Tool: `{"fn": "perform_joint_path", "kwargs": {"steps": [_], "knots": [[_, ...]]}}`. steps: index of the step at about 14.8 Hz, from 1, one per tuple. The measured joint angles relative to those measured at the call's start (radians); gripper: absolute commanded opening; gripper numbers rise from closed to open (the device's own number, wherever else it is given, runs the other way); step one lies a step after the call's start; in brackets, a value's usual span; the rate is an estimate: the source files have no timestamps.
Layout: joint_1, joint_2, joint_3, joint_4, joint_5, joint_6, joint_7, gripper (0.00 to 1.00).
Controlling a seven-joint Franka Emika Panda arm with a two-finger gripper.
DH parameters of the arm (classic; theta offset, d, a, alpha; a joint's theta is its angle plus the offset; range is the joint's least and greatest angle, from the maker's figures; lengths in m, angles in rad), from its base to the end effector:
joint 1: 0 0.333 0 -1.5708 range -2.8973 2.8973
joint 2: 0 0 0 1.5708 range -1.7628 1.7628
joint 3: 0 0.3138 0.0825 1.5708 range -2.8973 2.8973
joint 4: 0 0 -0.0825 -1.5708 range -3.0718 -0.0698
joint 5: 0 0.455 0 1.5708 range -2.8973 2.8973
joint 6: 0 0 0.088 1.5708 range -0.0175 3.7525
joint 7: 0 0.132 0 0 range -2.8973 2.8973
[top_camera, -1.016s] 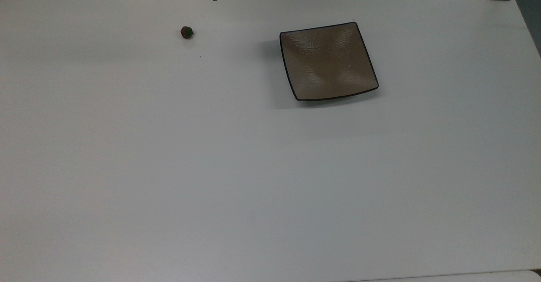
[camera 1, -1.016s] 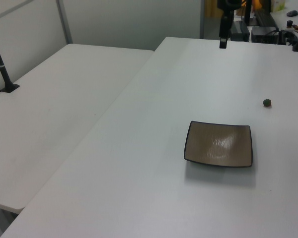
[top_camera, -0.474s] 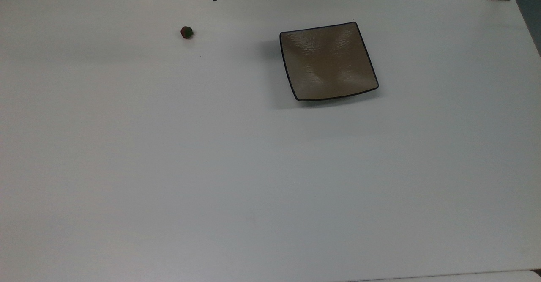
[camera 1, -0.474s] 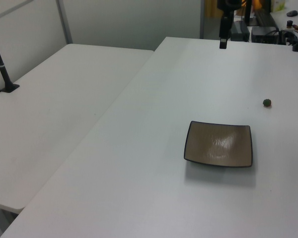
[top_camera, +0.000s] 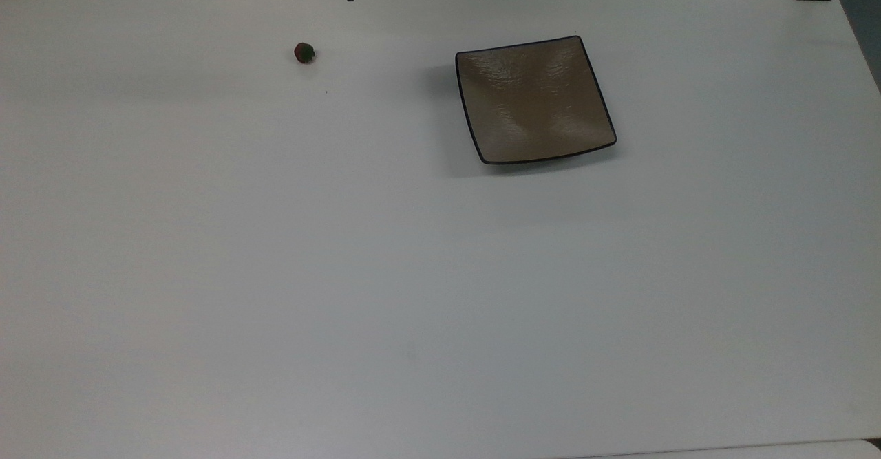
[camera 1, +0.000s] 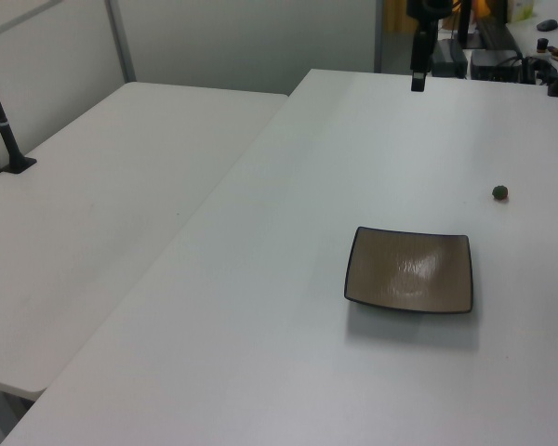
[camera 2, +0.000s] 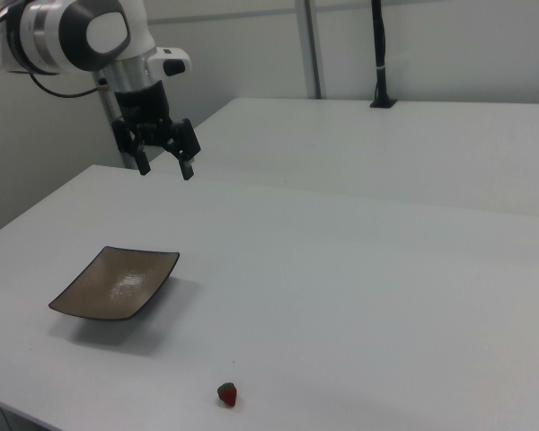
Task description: Strawberries on a ceramic plate
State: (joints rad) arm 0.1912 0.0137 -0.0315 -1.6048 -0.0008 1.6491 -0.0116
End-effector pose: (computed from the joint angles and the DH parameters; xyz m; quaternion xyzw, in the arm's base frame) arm 0.6291 0.1013 0.5771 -0.9962 -0.0856 -0.0153 0.0005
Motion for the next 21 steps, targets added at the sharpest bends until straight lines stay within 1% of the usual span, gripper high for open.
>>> {"fn": "perform_joint_path", "kwargs": {"steps": [2,6,8,10,12,13,16,18,21], "knots": [[0.000,-0.003,0.000,-0.001,0.000,-0.002,-0.016,1.00],[0.000,-0.011,-0.002,-0.007,0.000,-0.010,-0.138,1.00],[-0.002,-0.011,-0.004,-0.010,0.000,-0.010,-0.224,1.00],[-0.013,-0.011,-0.008,-0.011,0.000,-0.010,-0.346,1.00],[-0.042,-0.011,-0.010,-0.011,0.000,-0.011,-0.487,1.00],[-0.068,-0.011,-0.012,-0.012,0.000,-0.011,-0.579,1.00],[-0.117,-0.012,-0.014,-0.013,0.000,-0.035,-0.752,1.00],[-0.142,-0.013,-0.014,-0.013,0.000,-0.077,-0.839,1.00],[-0.171,-0.014,-0.014,-0.018,0.000,-0.114,-0.881,1.00]]}}
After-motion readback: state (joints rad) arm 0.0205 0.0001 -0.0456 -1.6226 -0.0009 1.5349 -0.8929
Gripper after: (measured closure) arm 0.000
